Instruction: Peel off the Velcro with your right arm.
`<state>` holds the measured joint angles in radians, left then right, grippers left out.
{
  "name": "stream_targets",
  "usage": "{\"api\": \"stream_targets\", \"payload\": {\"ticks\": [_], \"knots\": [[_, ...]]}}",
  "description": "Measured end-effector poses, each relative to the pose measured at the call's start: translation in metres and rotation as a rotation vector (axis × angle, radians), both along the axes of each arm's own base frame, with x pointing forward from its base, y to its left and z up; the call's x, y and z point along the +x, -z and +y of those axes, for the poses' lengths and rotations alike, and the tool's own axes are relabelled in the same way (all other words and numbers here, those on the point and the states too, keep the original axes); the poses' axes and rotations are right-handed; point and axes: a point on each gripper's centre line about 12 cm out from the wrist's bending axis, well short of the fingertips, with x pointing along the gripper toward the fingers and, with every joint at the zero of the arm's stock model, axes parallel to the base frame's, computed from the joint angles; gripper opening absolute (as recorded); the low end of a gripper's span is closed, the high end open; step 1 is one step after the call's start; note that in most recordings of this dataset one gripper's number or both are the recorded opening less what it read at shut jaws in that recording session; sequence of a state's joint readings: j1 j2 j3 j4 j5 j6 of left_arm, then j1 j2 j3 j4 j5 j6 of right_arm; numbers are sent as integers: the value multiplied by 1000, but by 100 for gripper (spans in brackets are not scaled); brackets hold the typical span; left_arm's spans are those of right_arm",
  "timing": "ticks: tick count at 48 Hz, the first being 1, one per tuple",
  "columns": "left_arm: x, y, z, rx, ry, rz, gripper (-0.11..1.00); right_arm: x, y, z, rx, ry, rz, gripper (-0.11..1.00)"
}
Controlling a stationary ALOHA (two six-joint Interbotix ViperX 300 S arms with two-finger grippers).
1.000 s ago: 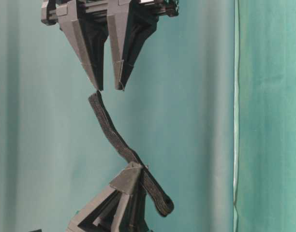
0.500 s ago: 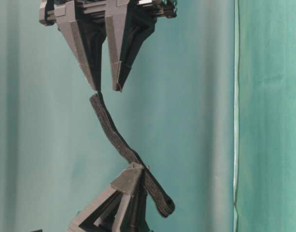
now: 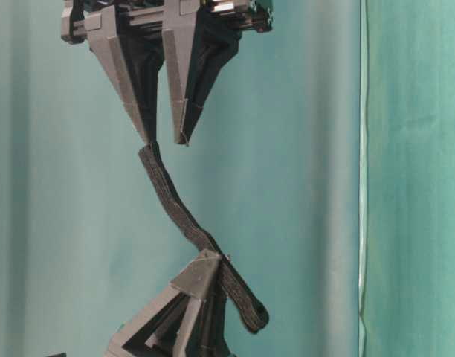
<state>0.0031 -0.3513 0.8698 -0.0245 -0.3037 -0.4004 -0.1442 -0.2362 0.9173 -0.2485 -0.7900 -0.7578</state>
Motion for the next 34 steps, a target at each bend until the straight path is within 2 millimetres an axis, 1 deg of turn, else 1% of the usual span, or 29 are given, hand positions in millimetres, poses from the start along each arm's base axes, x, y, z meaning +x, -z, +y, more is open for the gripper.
{"api": "stream_targets", "payload": {"ticks": [6, 8, 28, 34], "knots": [[0, 1, 1, 0, -2, 2, 10, 0, 0, 0, 0, 0, -2, -8], [0, 1, 0, 1, -1, 2, 10, 0, 0, -1, 0, 1, -2, -10], [0, 1, 1, 0, -2, 2, 10, 0, 0, -1, -1, 3, -1, -10], [0, 0, 1, 0, -2, 0, 10, 3, 6, -2, 3, 3, 17, -10]]}}
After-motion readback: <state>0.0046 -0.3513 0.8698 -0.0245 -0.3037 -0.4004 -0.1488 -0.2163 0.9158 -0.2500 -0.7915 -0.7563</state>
